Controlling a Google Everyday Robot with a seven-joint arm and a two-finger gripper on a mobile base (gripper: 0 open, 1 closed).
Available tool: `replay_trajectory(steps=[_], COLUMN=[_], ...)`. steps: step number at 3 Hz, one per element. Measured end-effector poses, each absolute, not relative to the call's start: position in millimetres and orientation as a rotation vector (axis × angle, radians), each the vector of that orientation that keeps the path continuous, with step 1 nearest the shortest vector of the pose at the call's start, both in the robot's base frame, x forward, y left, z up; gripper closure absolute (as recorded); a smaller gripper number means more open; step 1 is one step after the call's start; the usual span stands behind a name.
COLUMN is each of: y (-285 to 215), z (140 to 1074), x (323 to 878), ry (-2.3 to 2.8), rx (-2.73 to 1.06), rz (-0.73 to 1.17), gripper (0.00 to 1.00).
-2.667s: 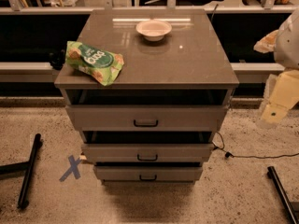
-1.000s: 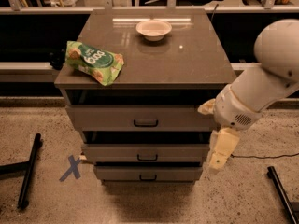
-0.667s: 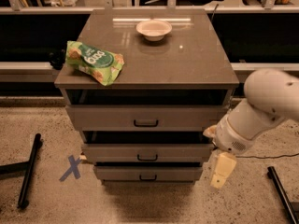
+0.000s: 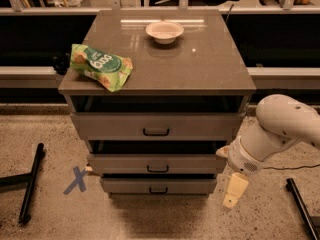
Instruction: Open middle drawer
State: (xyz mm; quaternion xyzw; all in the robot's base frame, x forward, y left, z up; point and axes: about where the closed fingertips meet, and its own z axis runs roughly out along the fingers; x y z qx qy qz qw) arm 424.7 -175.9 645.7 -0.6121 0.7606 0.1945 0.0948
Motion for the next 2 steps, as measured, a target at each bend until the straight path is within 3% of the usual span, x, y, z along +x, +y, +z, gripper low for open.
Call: replay_trajectory(steps=[2], y=[-170], z=[544], x=[472], ry=[2.083], rx=[-2.016], rz=[0.471], gripper=[0.00])
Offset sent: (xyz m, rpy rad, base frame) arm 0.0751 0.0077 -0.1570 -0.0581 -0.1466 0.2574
